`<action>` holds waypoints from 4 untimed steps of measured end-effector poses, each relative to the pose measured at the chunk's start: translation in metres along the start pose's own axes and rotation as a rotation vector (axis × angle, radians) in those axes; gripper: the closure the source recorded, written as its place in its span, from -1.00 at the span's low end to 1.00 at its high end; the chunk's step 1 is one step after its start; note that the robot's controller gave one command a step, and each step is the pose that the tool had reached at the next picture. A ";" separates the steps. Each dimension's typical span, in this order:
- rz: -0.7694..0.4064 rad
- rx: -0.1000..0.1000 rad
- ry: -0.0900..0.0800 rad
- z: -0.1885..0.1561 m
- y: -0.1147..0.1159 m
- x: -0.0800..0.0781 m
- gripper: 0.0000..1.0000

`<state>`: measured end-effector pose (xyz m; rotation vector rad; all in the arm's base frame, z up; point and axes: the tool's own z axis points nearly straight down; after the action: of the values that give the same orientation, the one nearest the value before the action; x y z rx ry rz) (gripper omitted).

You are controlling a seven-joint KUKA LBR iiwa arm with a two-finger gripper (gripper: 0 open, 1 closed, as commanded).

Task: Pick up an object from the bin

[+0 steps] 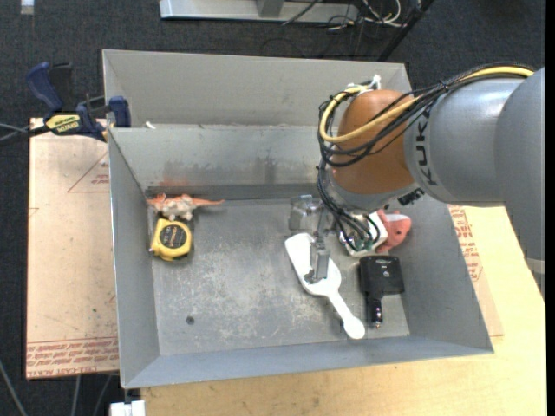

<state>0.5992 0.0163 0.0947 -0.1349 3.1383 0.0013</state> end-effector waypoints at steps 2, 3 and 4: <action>0.404 -0.003 -0.002 0.024 -0.018 0.002 1.00; 0.418 -0.003 0.004 -0.018 -0.016 0.002 1.00; 0.408 -0.004 -0.002 -0.078 -0.017 -0.010 1.00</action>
Offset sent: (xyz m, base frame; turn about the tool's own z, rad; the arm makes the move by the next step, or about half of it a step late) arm 0.0000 0.0000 0.0000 0.0000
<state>0.6107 -0.0002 0.1726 0.5032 3.0992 0.0071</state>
